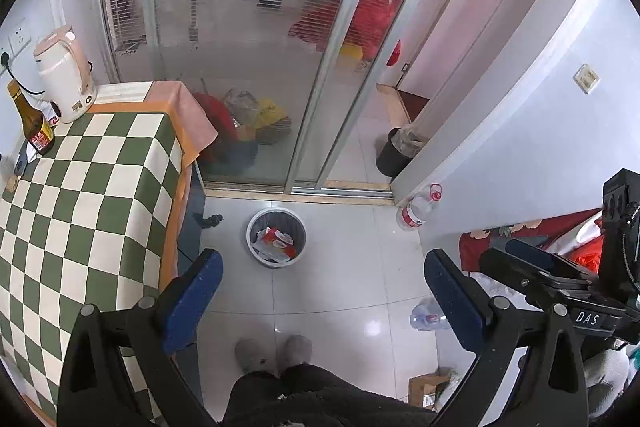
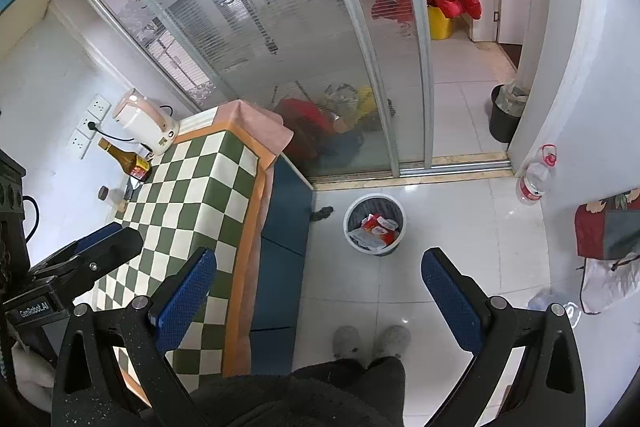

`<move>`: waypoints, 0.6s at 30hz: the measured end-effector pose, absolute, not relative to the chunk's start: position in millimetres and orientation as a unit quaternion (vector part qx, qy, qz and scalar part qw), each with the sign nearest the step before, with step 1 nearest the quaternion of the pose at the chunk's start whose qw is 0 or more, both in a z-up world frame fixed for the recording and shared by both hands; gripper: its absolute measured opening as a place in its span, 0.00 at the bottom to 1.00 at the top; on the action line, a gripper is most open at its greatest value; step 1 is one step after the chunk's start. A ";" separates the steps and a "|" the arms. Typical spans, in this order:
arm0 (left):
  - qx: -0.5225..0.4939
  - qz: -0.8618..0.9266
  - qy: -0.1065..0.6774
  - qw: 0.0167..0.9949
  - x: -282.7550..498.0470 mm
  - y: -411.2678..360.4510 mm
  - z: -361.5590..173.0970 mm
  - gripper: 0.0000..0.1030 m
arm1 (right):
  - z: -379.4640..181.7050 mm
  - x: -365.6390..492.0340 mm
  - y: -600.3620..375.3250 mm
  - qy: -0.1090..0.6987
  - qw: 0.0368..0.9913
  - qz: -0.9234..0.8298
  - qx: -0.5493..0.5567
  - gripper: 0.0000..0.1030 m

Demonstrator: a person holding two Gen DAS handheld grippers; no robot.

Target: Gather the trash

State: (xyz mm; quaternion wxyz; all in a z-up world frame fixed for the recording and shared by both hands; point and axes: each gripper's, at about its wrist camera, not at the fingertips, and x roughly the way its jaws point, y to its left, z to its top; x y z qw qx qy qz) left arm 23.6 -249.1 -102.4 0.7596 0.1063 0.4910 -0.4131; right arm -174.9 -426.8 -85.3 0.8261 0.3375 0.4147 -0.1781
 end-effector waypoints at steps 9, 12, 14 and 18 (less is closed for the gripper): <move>0.100 -0.411 0.496 0.758 24.6 -250.3 -104.3 1.00 | -88.4 -173.6 -429.7 0.417 0.825 -0.172 0.340 1.00; 0.101 -0.410 0.499 0.757 24.5 -250.8 -104.8 1.00 | -91.1 -171.7 -433.2 0.420 0.824 -0.169 0.340 1.00; 0.102 -0.408 0.501 0.757 23.8 -252.1 -104.2 1.00 | -92.5 -171.3 -432.8 0.423 0.823 -0.167 0.339 1.00; 0.101 -0.403 0.506 0.756 22.9 -254.4 -104.6 1.00 | -94.4 -169.2 -432.7 0.428 0.823 -0.162 0.336 1.00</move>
